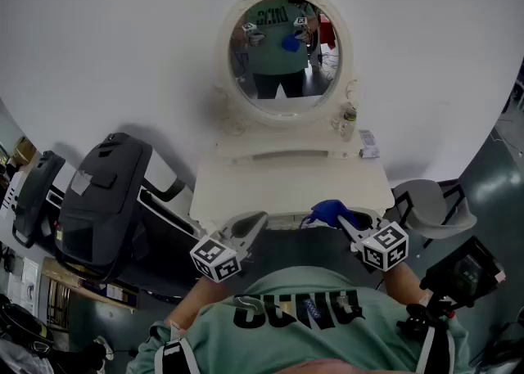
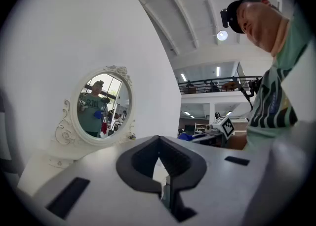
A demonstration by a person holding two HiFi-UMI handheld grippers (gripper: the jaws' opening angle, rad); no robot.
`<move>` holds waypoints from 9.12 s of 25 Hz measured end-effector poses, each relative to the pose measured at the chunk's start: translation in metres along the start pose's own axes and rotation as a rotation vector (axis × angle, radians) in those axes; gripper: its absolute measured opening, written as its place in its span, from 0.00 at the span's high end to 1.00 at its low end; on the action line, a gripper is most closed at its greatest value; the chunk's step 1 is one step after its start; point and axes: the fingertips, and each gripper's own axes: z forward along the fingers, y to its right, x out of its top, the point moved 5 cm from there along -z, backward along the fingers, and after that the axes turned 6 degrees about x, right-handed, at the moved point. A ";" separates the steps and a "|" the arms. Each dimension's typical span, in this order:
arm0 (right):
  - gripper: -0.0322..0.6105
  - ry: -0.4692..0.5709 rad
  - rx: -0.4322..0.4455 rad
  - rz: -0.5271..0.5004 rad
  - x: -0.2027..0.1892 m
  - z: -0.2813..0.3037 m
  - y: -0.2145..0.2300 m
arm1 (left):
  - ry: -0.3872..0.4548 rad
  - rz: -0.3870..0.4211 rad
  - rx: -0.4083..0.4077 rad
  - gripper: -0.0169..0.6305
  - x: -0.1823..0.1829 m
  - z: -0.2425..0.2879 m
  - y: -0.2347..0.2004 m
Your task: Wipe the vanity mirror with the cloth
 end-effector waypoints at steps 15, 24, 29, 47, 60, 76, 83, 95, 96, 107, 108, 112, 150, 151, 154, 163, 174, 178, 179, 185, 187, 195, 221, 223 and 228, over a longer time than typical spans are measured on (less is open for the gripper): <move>0.86 0.062 -0.004 0.024 -0.005 -0.007 0.013 | -0.003 0.024 -0.011 0.96 -0.007 0.014 0.002; 0.86 0.073 0.034 0.011 0.002 -0.053 0.067 | -0.005 0.027 -0.015 0.96 0.000 0.084 0.043; 0.86 0.063 0.053 -0.002 0.006 -0.066 0.095 | -0.008 0.000 -0.012 0.96 0.000 0.114 0.056; 0.86 0.072 -0.001 -0.015 0.086 0.200 0.138 | -0.018 0.010 -0.069 0.96 0.031 0.130 -0.220; 0.86 0.055 -0.011 -0.352 0.194 0.312 0.216 | 0.052 0.023 0.026 0.96 0.072 0.185 -0.322; 0.86 0.104 -0.568 -1.430 0.399 0.481 0.223 | 0.082 -0.003 0.293 0.96 0.058 0.148 -0.349; 0.86 0.150 -0.672 -1.505 0.387 0.503 0.224 | 0.077 -0.059 0.297 0.96 0.041 0.141 -0.381; 0.86 -0.144 -0.303 -1.651 0.182 0.576 0.233 | 0.026 -0.159 0.317 0.96 0.021 0.146 -0.387; 0.86 -0.187 -0.274 -1.663 0.161 0.575 0.238 | 0.022 -0.170 0.324 0.96 0.017 0.144 -0.386; 0.87 -0.432 -0.060 -1.527 0.091 0.562 0.258 | 0.024 -0.155 0.306 0.96 0.027 0.144 -0.369; 0.86 -0.429 -0.045 -1.519 0.096 0.557 0.256 | 0.031 -0.147 0.305 0.96 0.031 0.145 -0.367; 0.86 -0.252 -0.106 -1.512 0.163 0.523 0.241 | 0.060 -0.108 0.305 0.96 0.048 0.146 -0.363; 0.86 -0.370 -0.204 -1.591 0.082 0.561 0.276 | -0.019 -0.143 0.355 0.96 0.028 0.135 -0.371; 0.86 -0.375 -0.193 -1.576 0.073 0.562 0.278 | -0.025 -0.149 0.358 0.96 0.027 0.134 -0.370; 0.86 -0.357 -0.198 -1.540 0.072 0.560 0.279 | -0.035 -0.160 0.368 0.96 0.025 0.131 -0.370; 0.86 -0.281 -0.166 -1.533 0.137 0.535 0.260 | 0.022 -0.119 0.352 0.96 0.043 0.133 -0.369; 0.86 0.151 -0.677 -1.536 0.447 0.419 0.255 | 0.093 -0.069 0.313 0.96 0.055 0.140 -0.364; 0.86 0.101 -0.715 -1.564 0.454 0.418 0.261 | 0.101 -0.063 0.314 0.96 0.051 0.134 -0.363; 0.86 0.093 -0.717 -1.570 0.456 0.420 0.263 | 0.102 -0.065 0.317 0.96 0.053 0.134 -0.364; 0.86 0.081 -0.708 -1.553 0.451 0.430 0.273 | 0.080 -0.075 0.319 0.96 0.057 0.140 -0.363; 0.86 0.062 -0.692 -1.567 0.435 0.439 0.273 | 0.078 -0.076 0.311 0.96 0.058 0.143 -0.363; 0.86 -0.134 -0.496 -1.586 0.261 0.490 0.276 | 0.018 -0.112 0.325 0.96 0.044 0.134 -0.358; 0.86 -0.222 -0.179 -1.327 0.189 0.498 0.277 | 0.005 -0.101 0.319 0.96 0.047 0.141 -0.354; 0.86 -0.088 -0.275 -1.342 0.268 0.466 0.274 | 0.043 -0.080 0.306 0.96 0.053 0.147 -0.356; 0.86 0.078 -0.551 -1.458 0.424 0.397 0.271 | 0.108 -0.061 0.288 0.96 0.067 0.151 -0.356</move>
